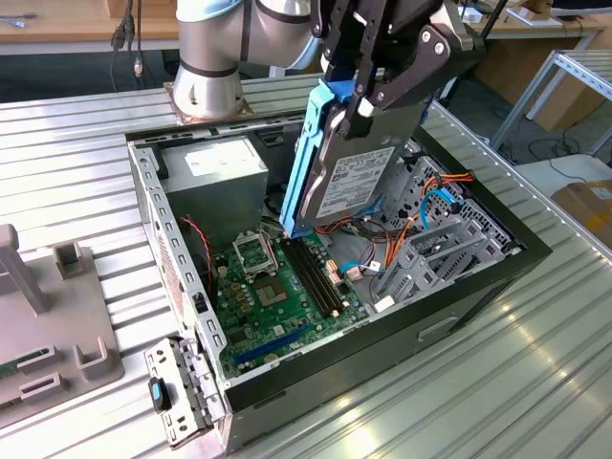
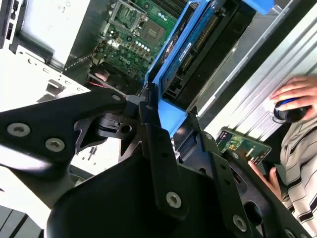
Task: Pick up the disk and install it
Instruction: 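Pick up the disk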
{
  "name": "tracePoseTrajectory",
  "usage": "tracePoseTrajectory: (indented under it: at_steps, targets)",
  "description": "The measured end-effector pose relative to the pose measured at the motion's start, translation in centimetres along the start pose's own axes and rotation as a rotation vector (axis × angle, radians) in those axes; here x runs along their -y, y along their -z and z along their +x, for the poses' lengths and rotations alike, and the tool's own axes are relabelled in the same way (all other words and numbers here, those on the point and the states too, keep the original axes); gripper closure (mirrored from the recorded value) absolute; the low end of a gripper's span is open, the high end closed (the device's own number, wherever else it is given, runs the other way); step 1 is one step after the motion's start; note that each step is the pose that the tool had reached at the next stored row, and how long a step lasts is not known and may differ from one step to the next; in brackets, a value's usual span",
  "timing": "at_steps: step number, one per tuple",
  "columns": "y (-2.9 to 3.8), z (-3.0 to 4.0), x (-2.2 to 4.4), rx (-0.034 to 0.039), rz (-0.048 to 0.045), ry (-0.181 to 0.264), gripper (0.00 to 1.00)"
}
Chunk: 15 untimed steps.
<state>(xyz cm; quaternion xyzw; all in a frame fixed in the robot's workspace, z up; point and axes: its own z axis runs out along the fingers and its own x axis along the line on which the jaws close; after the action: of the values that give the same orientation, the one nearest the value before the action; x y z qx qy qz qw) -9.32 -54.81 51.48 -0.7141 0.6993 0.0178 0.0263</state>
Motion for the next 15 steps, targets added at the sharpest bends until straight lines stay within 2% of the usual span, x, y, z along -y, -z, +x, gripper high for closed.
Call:
tracePoseTrajectory:
  at_steps: [2, 3, 4, 6, 9, 12, 14, 15]
  targets:
    - [0.04, 0.56, -0.01, 0.0008, 0.0000, 0.000, 0.64]
    - [0.09, 1.52, -0.03, 0.0009, -0.0001, 0.000, 0.64]
    - [0.11, 1.95, -0.04, 0.0011, 0.0000, 0.000, 0.64]
    - [0.09, 1.96, 0.10, 0.0011, 0.0000, 0.000, 0.64]
    - [0.05, 2.01, 2.26, 0.0009, 0.0000, 0.000, 0.64]
    - [0.01, 2.04, 3.87, 0.0009, 0.0000, 0.000, 0.64]
    - [-0.02, 2.06, 4.63, 0.0010, 0.0000, 0.000, 0.64]
    - [-0.03, 2.08, 5.48, 0.0010, 0.0000, 0.000, 0.64]
